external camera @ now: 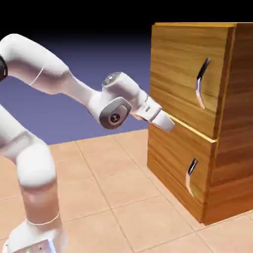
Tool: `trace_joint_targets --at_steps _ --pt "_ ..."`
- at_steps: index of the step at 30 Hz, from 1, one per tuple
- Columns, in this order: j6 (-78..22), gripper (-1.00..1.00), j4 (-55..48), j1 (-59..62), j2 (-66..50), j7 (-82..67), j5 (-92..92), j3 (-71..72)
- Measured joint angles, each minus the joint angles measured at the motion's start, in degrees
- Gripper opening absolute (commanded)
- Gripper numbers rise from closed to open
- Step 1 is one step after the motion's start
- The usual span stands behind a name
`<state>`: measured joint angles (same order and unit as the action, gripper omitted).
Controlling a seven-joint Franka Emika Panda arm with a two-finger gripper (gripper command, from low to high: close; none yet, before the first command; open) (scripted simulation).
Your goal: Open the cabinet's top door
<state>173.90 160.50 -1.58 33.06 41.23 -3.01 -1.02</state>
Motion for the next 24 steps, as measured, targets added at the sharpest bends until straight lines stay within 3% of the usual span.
trace_joint_targets --at_steps 24 --pt "-2.04 0.0 -9.94 -17.85 8.03 -24.39 -59.8 -20.34"
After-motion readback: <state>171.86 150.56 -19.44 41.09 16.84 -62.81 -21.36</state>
